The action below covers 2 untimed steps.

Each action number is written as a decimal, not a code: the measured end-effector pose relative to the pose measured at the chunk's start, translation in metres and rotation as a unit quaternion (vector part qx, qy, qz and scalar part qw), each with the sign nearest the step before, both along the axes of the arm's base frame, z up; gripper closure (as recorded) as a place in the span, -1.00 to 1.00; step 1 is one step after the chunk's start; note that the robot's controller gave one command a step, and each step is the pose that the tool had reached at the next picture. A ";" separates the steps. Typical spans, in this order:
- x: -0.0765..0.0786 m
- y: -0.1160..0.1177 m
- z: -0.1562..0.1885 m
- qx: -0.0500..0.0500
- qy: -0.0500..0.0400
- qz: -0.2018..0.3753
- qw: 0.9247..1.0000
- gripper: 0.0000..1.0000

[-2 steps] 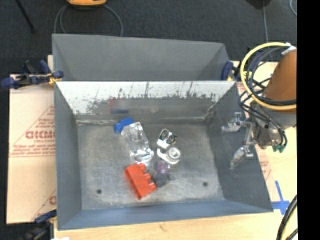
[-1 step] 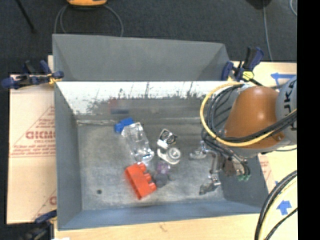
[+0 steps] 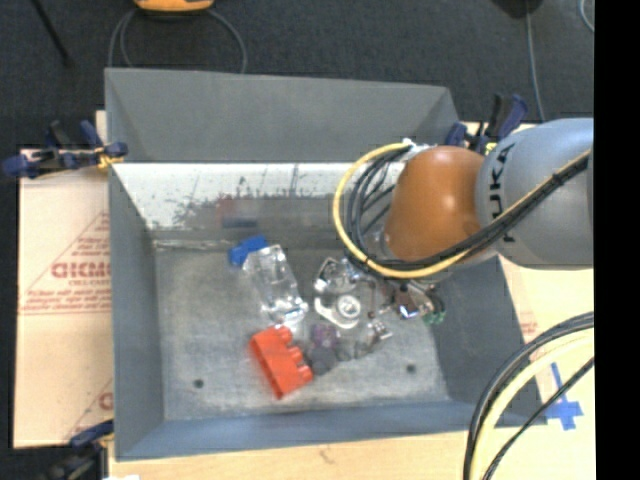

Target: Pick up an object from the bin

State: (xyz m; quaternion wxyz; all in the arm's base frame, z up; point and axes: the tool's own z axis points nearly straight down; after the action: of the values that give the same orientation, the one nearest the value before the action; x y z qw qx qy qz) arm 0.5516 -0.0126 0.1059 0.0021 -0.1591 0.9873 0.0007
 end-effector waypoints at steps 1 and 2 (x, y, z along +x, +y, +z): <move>-0.017 0.048 -0.029 -0.004 -0.004 -0.059 0.998 -1.00; 0.003 0.104 -0.029 -0.003 -0.003 -0.119 0.993 -1.00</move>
Offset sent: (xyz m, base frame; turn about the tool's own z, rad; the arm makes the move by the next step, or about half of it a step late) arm -0.0224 0.0526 -0.0359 0.1179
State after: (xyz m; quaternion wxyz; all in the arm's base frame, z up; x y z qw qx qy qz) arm 0.5551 0.0911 0.0773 0.0041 -0.0409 0.9991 -0.0032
